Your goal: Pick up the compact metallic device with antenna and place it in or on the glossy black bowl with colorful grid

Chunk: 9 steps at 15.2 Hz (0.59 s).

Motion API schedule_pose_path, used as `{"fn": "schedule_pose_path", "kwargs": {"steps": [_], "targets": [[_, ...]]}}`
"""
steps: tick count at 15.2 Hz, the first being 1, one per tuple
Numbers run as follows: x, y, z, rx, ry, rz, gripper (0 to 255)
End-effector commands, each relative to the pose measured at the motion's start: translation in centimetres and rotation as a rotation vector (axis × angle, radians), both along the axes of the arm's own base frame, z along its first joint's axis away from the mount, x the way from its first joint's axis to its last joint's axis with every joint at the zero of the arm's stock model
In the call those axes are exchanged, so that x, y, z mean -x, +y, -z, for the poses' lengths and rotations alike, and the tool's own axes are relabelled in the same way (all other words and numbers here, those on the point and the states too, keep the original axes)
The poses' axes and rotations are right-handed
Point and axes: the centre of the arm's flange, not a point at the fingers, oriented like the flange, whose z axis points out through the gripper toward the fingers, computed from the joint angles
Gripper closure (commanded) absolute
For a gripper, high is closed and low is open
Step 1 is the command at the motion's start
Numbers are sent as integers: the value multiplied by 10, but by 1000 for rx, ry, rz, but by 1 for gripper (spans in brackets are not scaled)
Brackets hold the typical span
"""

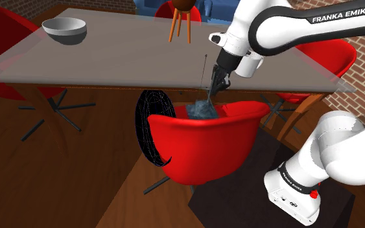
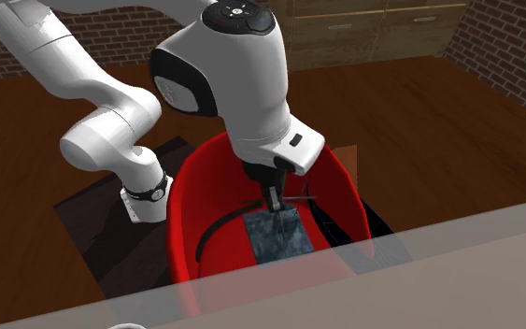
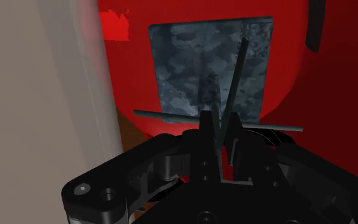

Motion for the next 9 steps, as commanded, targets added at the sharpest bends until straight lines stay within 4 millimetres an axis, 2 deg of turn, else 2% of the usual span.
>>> {"fn": "schedule_pose_path", "kwargs": {"steps": [1, 9], "targets": [[0, 0, -10, 0, 0, 0, 255], [0, 0, -53, 0, 0, 0, 255]]}}
